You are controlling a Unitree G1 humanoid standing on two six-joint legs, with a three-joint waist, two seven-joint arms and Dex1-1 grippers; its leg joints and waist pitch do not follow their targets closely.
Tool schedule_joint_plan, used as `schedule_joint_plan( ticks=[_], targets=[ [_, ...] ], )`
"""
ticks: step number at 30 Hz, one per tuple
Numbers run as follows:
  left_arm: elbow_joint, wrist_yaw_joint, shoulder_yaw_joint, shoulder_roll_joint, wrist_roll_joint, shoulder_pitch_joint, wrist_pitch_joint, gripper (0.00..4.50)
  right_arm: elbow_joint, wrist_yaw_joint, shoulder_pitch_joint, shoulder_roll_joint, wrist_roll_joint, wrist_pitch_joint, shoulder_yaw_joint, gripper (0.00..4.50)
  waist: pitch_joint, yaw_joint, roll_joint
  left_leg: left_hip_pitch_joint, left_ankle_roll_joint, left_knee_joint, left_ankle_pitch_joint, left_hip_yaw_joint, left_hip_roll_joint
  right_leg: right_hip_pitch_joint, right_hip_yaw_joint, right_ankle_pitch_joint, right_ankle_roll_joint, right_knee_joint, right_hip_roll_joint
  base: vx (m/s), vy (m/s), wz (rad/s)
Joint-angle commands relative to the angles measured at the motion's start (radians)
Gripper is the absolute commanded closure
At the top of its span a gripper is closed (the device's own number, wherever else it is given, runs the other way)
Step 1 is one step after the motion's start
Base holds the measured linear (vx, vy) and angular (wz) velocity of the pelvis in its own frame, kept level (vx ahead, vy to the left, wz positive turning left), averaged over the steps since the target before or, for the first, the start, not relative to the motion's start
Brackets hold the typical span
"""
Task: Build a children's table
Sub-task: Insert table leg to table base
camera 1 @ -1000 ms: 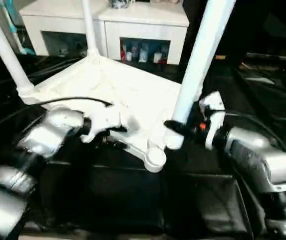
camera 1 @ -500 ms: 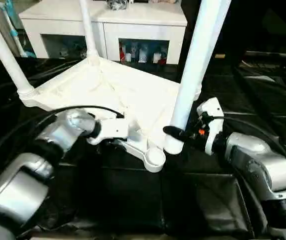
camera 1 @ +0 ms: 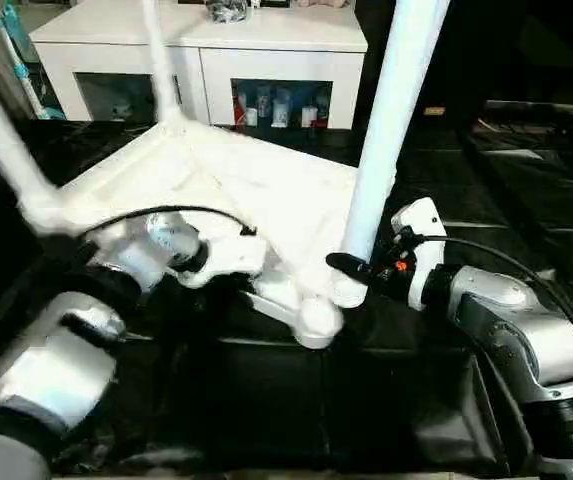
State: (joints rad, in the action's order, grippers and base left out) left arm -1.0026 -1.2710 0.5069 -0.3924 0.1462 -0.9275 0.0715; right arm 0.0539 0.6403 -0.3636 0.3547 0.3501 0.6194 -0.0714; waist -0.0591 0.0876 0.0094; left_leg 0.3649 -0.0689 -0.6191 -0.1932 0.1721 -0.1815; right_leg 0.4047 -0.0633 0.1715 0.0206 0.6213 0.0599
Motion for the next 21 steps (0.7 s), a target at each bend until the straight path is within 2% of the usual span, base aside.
schedule_joint_plan(
  ticks=[1,4,5,8,9,10,12,15,16,18,21],
  targets=[
    [-0.024,0.052,-0.031,0.0,-0.026,0.04,-0.077,4.04,-0.009,-0.03,-0.028,-0.005,-0.007,-0.004,0.037,2.64,0.072,0.007,-0.002,-0.01,-0.005,0.078,-0.181,-0.018,-0.045,-0.062,0.053,0.192,0.246,-0.073,0.095,0.0,0.0,0.0],
    [-0.001,0.047,-0.043,0.005,-0.031,0.078,-0.118,4.12,-0.024,-0.065,-0.035,-0.022,-0.005,0.013,0.055,2.64,0.069,0.003,-0.002,-0.003,-0.005,0.082,-0.192,-0.021,-0.042,-0.064,0.051,0.258,0.215,-0.079,0.093,0.0,0.0,0.0],
    [0.014,0.057,-0.053,0.008,-0.033,0.099,-0.145,4.17,-0.029,-0.08,-0.038,-0.031,-0.003,0.021,0.061,2.64,0.068,0.001,-0.007,-0.008,-0.004,0.081,-0.201,-0.018,-0.041,-0.061,0.052,0.291,0.202,-0.086,0.093,0.0,0.0,0.0],
    [0.065,0.09,-0.067,0.007,-0.03,0.141,-0.178,4.26,-0.032,-0.095,-0.043,-0.045,0.003,0.028,0.063,2.64,0.065,0.0,-0.006,-0.012,-0.002,0.082,-0.212,-0.019,-0.041,-0.059,0.053,0.358,0.178,-0.093,0.095,0.0,0.0,0.0],
    [0.107,0.113,-0.078,0.006,-0.032,0.169,-0.178,4.31,-0.032,-0.103,-0.045,-0.052,0.007,0.031,0.063,2.64,0.064,-0.003,-0.011,-0.011,-0.004,0.086,-0.216,-0.021,-0.043,-0.059,0.052,0.373,0.171,-0.091,0.094,0.0,0.0,0.0],
    [0.131,0.133,-0.086,0.005,-0.033,0.185,-0.168,4.35,-0.031,-0.107,-0.046,-0.056,0.008,0.031,0.062,2.64,0.062,-0.006,-0.006,-0.011,-0.007,0.09,-0.232,-0.023,-0.046,-0.057,0.05,0.396,0.164,-0.094,0.094,0.0,0.0,0.0],
    [0.159,0.166,-0.09,0.001,-0.025,0.203,-0.164,4.38,-0.035,-0.112,-0.048,-0.061,0.007,0.028,0.06,2.64,0.064,-0.006,-0.008,-0.018,-0.009,0.088,-0.248,-0.022,-0.044,-0.054,0.051,0.432,0.148,-0.099,0.096,0.0,0.0,0.0],
    [0.226,0.249,-0.112,0.001,-0.014,0.239,-0.188,4.45,-0.065,-0.145,-0.056,-0.079,-0.014,0.009,0.063,2.64,0.064,-0.014,-0.007,-0.017,-0.013,0.092,-0.249,-0.023,-0.044,-0.052,0.05,0.423,0.143,-0.098,0.091,0.0,0.0,0.0],
    [0.286,0.288,-0.141,0.012,-0.025,0.267,-0.237,4.47,-0.086,-0.168,-0.06,-0.094,-0.025,-0.013,0.07,2.64,0.064,-0.019,-0.015,-0.017,-0.015,0.093,-0.25,-0.022,-0.046,-0.053,0.05,0.426,0.144,-0.098,0.094,0.0,0.0,0.0],
    [0.353,0.32,-0.168,0.025,-0.034,0.298,-0.298,4.49,-0.099,-0.179,-0.062,-0.107,-0.027,-0.033,0.077,2.64,0.063,-0.024,-0.011,-0.016,-0.011,0.092,-0.248,-0.022,-0.044,-0.051,0.049,0.444,0.139,-0.1,0.094,0.0,0.0,0.0],
    [0.408,0.333,-0.177,0.034,-0.037,0.329,-0.324,4.49,-0.106,-0.172,-0.062,-0.109,-0.039,-0.054,0.065,2.64,0.063,-0.031,-0.014,-0.008,0.002,0.092,-0.225,-0.022,-0.039,-0.054,0.047,0.444,0.124,-0.104,0.089,0.0,0.0,0.0]
  ],
)
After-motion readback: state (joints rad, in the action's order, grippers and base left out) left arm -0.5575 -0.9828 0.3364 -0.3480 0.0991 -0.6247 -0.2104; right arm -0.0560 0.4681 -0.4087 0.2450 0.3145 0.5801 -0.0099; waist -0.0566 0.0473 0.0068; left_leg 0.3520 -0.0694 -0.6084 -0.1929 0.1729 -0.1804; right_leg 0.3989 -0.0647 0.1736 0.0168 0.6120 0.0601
